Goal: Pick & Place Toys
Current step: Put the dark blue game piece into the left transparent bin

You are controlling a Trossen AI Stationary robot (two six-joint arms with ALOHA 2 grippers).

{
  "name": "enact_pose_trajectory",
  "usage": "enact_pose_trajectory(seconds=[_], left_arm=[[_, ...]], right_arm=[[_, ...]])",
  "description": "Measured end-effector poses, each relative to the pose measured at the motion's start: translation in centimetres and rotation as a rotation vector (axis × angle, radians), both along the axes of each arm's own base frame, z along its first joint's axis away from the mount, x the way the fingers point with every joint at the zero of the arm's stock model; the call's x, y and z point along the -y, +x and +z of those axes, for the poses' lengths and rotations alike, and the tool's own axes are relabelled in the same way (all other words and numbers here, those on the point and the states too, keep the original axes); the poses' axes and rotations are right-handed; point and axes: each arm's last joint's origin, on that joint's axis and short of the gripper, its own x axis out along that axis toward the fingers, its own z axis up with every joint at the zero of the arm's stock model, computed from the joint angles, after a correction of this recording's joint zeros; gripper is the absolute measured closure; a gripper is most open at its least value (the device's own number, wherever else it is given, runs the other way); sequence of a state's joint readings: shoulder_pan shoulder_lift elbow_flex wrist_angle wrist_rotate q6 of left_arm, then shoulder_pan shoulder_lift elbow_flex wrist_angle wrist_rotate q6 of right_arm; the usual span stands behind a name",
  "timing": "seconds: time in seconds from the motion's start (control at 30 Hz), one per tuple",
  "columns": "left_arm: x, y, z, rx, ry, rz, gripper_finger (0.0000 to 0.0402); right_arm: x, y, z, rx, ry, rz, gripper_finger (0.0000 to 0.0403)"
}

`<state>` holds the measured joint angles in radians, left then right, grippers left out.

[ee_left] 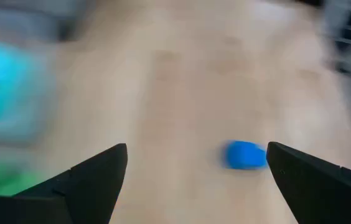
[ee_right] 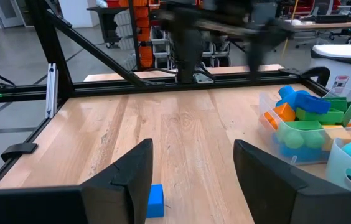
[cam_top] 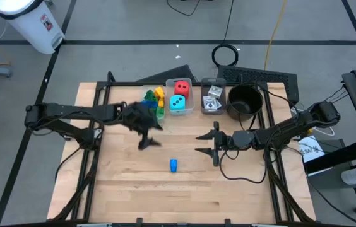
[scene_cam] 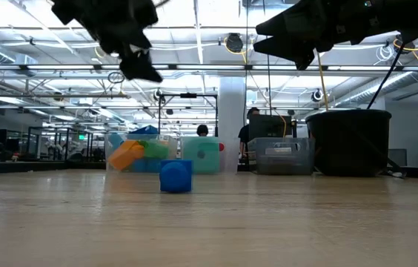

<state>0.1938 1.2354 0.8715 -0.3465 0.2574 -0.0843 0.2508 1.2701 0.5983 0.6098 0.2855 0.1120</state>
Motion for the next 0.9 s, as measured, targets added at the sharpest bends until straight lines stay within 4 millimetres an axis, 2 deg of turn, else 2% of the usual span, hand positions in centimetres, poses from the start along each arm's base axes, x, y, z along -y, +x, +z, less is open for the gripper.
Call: enact_pose_trajectory(seconds=[0.1, 0.23, 0.33, 0.43, 0.6, 0.77, 0.9], left_arm=[[3.0, 0.8, 0.0, 0.044, -0.011, -0.174, 0.0011], [7.1, 1.8, -0.4, 0.091, 0.08, -0.342, 0.0011], [9.7, 2.7, -1.5, 0.096, 0.143, -0.377, 0.0011], [11.6, 3.6, -2.8, 0.089, 0.193, -0.346, 0.0011], [13.1, 4.9, -5.9, 0.016, 0.238, -0.247, 0.0011], [13.3, 5.8, -8.8, -0.071, 0.23, -0.21, 0.0011], [13.6, 6.6, -10.2, -0.073, 0.227, -0.208, 0.0011]], right_arm=[[0.0, 0.0, 0.0, 0.0, 0.0, 0.0, 0.0209], [0.0, 0.0, 0.1, 0.005, 0.001, 0.0, 0.0209], [0.0, 0.0, 0.1, 0.007, 0.002, 0.0, 0.0209], [0.0, 0.0, 0.1, 0.007, 0.002, 0.0, 0.0209], [0.0, 0.0, 0.1, 0.007, 0.002, 0.0, 0.0209], [0.0, 0.0, 0.1, 0.008, 0.002, 0.0, 0.0209], [0.0, 0.0, 0.1, 0.008, 0.002, -0.001, 0.0209]])
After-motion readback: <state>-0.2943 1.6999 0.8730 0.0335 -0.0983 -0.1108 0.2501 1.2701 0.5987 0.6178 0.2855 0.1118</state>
